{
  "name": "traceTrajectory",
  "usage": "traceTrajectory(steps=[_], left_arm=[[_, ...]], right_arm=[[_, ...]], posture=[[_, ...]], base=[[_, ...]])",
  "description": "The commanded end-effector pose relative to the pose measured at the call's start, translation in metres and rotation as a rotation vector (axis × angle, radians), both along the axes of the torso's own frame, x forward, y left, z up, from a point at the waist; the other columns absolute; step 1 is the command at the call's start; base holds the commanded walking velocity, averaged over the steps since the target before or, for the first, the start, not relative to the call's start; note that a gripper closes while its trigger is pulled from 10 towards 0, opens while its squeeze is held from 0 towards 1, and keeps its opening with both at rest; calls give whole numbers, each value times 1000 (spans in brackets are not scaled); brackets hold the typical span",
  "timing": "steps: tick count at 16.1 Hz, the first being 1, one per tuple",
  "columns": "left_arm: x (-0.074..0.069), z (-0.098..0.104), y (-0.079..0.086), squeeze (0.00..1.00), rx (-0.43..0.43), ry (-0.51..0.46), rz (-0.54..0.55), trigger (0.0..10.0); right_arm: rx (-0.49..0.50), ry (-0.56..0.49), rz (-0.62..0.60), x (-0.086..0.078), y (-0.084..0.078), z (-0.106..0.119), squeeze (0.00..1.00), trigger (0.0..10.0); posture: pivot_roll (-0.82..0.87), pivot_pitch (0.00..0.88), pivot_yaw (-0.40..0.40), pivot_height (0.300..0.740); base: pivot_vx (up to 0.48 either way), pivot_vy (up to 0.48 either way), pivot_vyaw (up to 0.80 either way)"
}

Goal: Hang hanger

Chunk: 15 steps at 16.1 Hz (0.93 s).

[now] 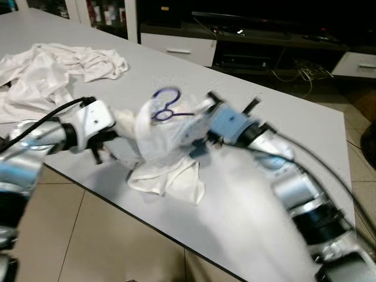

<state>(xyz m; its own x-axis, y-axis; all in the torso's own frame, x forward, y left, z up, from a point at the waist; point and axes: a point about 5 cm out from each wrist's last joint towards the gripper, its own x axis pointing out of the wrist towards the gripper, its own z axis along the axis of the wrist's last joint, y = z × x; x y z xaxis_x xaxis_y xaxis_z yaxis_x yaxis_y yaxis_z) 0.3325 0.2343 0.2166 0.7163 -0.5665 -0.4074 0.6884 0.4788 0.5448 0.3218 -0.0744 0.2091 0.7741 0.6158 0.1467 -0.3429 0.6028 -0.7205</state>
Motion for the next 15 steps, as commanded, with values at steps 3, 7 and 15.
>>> traceTrajectory(steps=[3,7,15], left_arm=[[6,8,-7,0,-62,-41,13,0],[9,6,-14,0,-99,-50,16,0],[10,-12,-14,0,-217,-108,64,0]], right_arm=[[30,15,89,-10,16,1,0,0],[59,72,119,-12,24,-6,0,0],[323,485,291,-33,-1,-15,0,10000]], posture=[[49,37,-89,740],[57,37,-91,740],[46,42,-95,740]], base=[[0,0,0],[0,0,0],[0,0,0]])
